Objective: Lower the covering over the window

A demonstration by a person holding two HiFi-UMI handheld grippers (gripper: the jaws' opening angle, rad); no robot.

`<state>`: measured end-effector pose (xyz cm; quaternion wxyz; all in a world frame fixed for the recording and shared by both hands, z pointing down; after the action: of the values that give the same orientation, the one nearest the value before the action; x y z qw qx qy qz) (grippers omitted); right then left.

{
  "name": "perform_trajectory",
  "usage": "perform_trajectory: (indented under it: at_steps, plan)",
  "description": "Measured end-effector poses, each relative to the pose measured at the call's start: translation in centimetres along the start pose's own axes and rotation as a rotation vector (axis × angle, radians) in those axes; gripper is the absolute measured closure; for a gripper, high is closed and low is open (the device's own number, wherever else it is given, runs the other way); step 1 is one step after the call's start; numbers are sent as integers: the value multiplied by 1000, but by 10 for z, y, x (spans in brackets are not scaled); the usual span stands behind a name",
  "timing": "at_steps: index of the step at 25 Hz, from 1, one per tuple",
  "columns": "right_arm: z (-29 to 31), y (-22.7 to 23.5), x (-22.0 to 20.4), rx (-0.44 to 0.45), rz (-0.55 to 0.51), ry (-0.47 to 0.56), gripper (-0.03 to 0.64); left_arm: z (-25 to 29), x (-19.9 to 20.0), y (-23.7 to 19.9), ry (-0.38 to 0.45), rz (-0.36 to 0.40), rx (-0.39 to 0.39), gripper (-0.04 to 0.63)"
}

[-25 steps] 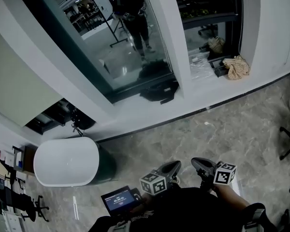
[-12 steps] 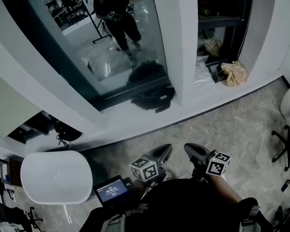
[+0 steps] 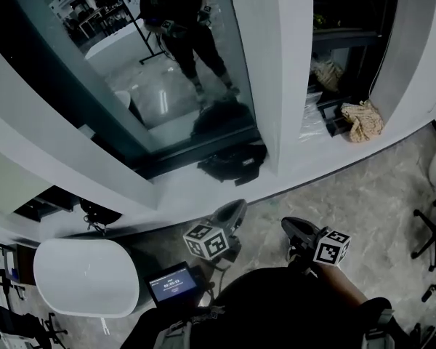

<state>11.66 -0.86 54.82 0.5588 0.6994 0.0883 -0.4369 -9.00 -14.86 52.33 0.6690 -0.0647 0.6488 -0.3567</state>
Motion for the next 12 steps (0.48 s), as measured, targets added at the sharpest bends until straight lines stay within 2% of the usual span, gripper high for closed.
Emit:
perform_trajectory:
  at_steps: [4,7,10,12]
  plan:
    - [19,44,58,57,-31,-39,610,53,38,-6,80,24,48,592]
    - [40,69,99,132,-112,-76,611,90,68,-10,128,72,65,592]
    - [56,90,123,197,-150,-127,609,122,101,-15,198,124,86,591]
    - [59,103,133,209,-167,-158,610,140,123,-15,247,157,84,579]
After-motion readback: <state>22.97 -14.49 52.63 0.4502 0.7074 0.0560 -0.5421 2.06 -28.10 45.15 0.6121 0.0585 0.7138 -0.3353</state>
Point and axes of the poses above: the fingertips, and each gripper's own axes: z forward along the fingers, y to its right, x out of its top, the point moved 9 cm from there along -z, backward along the fingers, and after that the axes turned 3 degrees about -z, right-handed, at the moved point
